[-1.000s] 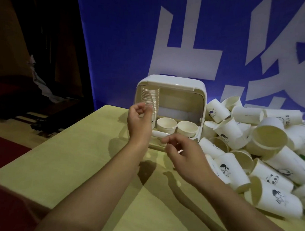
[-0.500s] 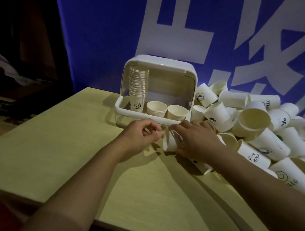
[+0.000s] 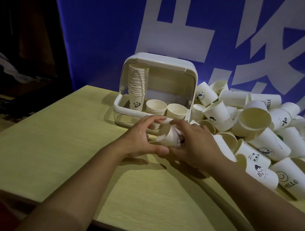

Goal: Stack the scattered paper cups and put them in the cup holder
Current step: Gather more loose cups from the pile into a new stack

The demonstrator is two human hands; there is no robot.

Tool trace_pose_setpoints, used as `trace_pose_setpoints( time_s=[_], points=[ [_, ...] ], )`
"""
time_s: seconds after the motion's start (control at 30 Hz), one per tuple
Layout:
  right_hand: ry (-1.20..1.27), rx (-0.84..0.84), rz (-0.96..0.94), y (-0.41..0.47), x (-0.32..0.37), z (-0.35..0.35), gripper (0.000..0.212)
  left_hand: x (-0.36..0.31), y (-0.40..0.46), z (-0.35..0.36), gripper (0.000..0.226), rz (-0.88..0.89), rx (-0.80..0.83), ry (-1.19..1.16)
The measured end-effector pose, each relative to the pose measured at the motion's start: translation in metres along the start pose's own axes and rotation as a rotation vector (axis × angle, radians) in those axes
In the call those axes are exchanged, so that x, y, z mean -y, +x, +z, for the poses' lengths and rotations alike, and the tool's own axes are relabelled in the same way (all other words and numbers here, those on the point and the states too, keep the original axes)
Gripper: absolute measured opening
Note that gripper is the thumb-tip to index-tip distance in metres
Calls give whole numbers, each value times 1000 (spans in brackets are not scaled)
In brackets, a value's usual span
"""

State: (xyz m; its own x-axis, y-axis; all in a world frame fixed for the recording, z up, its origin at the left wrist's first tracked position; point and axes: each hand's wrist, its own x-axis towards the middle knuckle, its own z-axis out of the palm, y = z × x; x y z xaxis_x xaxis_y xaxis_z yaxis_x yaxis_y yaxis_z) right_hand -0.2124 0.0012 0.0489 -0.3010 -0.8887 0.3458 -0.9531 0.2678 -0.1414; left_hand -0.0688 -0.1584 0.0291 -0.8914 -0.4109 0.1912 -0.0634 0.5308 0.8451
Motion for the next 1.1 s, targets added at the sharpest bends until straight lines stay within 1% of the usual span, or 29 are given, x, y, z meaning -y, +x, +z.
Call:
trace_pose_setpoints(
  time_s=[0.07, 0.13, 0.23, 0.27, 0.33, 0.37, 0.4, 0.47, 0.53, 0.63, 0.73, 0.8, 0.87, 0.93, 1.03, 1.1],
  points=[
    [237, -67, 63, -5, 2, 1, 78, -1, -1, 5, 92, 1, 12, -53],
    [288, -67, 28, -10, 4, 6, 82, -1, -2, 12, 84, 32, -29, -129],
    [233, -34, -1, -21, 0, 12, 90, 0, -4, 20, 67, 87, -126, -250],
    [196, -43, 6, -24, -4, 11, 86, 0, -4, 19, 65, 92, -146, -233],
    [66, -40, 26, -29, -13, 2, 74, 2, -2, 18, 62, 114, -170, -117],
    [-7, -1, 50, -32, -18, -5, 71, 2, -2, 17, 62, 127, -161, -63],
    [-61, 75, 92, -35, -23, -11, 73, 3, -1, 17, 63, 125, -139, -14],
    [-112, 246, 169, -42, -31, -22, 85, 4, 1, 19, 65, 104, -75, 83],
    [-108, 342, 196, -47, -34, -32, 98, 4, 1, 23, 68, 115, -40, 158],
    [-81, 435, 206, -54, -31, -45, 108, 4, 1, 29, 84, 83, -66, 115],
    [-80, 541, 231, -63, -32, -51, 108, 4, 0, 37, 99, 29, -35, 60],
    [-26, 564, 262, -67, -33, -51, 106, 4, -1, 44, 105, 3, 8, 21],
    [10, 540, 260, -65, -32, -50, 103, 2, -2, 49, 106, -5, 14, 18],
    [67, 433, 246, -60, -33, -48, 101, 1, -2, 50, 103, 12, -7, 22],
    [215, 108, 219, -54, -38, -40, 99, 0, -3, 46, 96, 75, -27, -13],
    [328, -132, 244, -51, -39, -36, 96, -2, -4, 44, 92, 123, -13, -6]
  ],
)
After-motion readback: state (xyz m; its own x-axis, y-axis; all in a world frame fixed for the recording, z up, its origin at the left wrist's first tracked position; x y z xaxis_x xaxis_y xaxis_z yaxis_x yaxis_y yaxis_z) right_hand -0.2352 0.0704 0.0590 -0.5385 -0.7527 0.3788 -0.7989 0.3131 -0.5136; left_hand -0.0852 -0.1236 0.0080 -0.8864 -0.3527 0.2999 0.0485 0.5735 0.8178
